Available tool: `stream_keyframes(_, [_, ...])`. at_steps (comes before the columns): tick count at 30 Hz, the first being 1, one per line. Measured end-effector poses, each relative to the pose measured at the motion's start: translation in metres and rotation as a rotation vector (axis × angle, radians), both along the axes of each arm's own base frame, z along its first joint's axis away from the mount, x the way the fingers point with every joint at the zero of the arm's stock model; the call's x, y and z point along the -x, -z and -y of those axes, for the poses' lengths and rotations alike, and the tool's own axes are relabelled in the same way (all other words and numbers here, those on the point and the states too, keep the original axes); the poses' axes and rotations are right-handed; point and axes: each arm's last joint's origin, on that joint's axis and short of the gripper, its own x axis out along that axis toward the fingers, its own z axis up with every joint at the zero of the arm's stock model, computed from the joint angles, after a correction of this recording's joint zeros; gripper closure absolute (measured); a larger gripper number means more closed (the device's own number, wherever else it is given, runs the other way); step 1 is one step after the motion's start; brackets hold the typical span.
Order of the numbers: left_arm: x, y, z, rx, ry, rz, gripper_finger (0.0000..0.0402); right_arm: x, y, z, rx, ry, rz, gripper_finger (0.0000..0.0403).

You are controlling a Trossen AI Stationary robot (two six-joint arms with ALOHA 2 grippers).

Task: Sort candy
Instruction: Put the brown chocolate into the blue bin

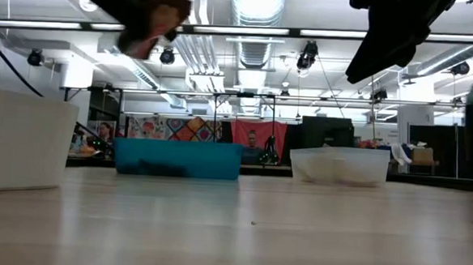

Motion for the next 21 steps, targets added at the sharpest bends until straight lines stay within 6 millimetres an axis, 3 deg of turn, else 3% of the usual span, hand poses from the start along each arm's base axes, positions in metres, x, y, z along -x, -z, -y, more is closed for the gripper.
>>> stream_keyframes(5, [0.003, -0.019, -0.055, -0.016, -0.082, 0.046, 0.0288, 0.0, 0.0, -0.001, -0.002, -0.001, 0.001, 0.0275])
stream_keyframes(11, [0.009, -0.02, -0.138, -0.01, -0.336, 0.077, 0.0288, 0.001, 0.001, -0.003, -0.021, 0.015, 0.005, 0.0273])
stream_keyframes(21, [0.024, 0.008, -0.273, 0.003, -0.822, 0.092, 0.0288, -0.006, 0.012, -0.008, -0.034, 0.043, 0.001, 0.0279])
